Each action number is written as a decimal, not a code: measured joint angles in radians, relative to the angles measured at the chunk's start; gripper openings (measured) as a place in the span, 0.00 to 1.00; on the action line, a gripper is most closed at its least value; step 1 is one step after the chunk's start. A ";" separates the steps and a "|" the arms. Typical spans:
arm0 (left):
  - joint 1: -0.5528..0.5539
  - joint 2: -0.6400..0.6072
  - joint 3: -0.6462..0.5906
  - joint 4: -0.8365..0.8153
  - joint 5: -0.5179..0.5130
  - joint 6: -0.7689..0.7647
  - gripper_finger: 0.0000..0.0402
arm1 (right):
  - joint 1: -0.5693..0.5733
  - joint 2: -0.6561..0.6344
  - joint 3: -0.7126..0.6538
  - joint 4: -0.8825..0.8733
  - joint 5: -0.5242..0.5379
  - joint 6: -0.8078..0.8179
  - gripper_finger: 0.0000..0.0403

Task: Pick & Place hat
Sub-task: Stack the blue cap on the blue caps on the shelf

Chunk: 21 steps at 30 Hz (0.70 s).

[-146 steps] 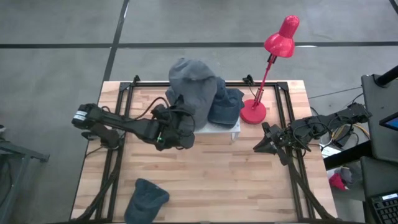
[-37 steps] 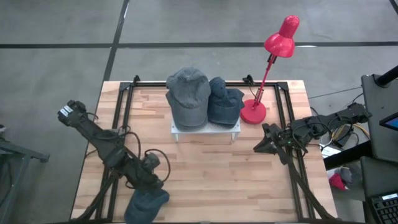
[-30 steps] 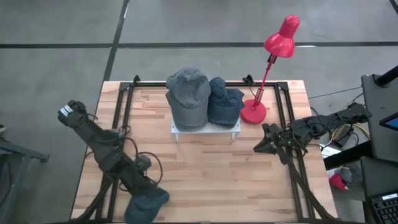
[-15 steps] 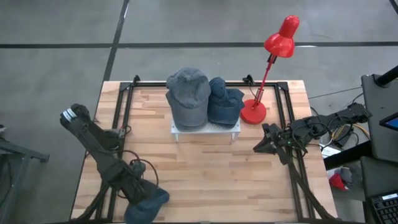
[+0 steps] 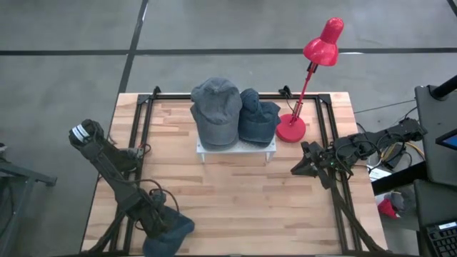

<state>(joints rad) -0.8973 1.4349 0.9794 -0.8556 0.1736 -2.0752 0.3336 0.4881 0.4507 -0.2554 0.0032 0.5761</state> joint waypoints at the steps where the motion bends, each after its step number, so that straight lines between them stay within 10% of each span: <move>1: -0.002 0.000 -0.010 0.018 0.000 -0.008 0.30 | 0.000 0.000 0.000 0.000 0.000 0.000 0.12; 21: -0.009 0.000 -0.106 0.147 -0.059 -0.046 0.30 | 0.000 0.000 0.000 0.000 0.000 0.000 0.12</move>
<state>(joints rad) -0.9066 1.4345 0.8738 -0.7086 0.1146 -2.1212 0.3333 0.4881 0.4507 -0.2554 0.0032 0.5762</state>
